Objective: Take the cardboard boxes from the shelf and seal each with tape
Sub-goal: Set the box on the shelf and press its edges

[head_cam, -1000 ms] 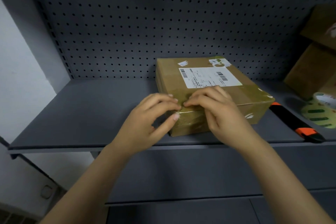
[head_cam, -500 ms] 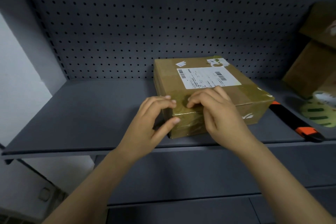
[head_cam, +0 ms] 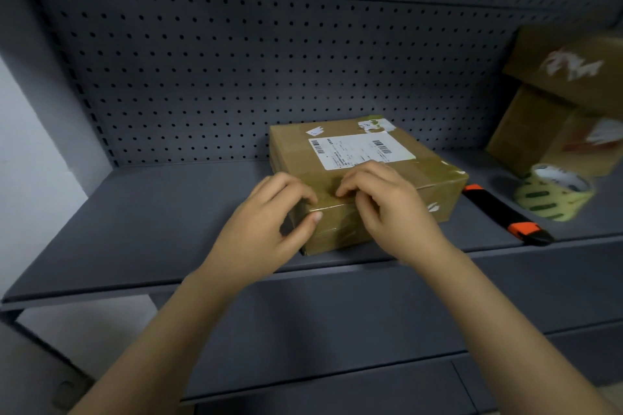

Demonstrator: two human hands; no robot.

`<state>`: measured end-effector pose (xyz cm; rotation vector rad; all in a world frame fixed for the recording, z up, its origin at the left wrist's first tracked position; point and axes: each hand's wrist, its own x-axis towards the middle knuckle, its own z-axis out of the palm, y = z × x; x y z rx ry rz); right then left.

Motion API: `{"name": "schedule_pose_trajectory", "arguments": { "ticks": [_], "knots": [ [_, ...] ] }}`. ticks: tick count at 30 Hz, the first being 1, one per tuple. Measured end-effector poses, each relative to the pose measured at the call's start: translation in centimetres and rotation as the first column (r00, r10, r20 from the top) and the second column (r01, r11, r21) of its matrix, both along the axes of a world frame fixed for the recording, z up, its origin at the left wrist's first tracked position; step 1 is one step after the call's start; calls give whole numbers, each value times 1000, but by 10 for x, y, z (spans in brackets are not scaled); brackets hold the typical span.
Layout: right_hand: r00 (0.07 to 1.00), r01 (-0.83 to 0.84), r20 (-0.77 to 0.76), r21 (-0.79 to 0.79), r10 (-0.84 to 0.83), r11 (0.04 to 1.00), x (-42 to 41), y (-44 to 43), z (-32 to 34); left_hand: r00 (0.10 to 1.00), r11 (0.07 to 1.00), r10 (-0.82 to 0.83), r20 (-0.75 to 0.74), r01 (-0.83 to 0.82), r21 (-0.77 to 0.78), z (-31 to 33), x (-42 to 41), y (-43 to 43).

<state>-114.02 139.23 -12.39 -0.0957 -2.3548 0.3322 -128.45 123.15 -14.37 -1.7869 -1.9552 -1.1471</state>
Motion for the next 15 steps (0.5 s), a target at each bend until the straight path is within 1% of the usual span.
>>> {"name": "schedule_pose_trajectory", "arguments": {
  "ticks": [3, 5, 11, 15],
  "knots": [
    [995, 102, -16, 44, -102, 994, 17, -5, 5, 995, 1000, 20, -100, -19, 15, 19, 13, 2],
    [984, 178, 8, 72, -179, 981, 35, -7, 8, 991, 999, -7, -132, 11, 33, 27, 25, 7],
    [896, 428, 85, 104, -437, 898, 119, -6, 7, 963, 977, -207, -172, 212, 14, 24, 81, 45],
    [829, 542, 110, 84, -548, 836, 178, 2, -3, 928, 948, -317, -197, 317, -30, 15, 126, 78]
  ]
}}
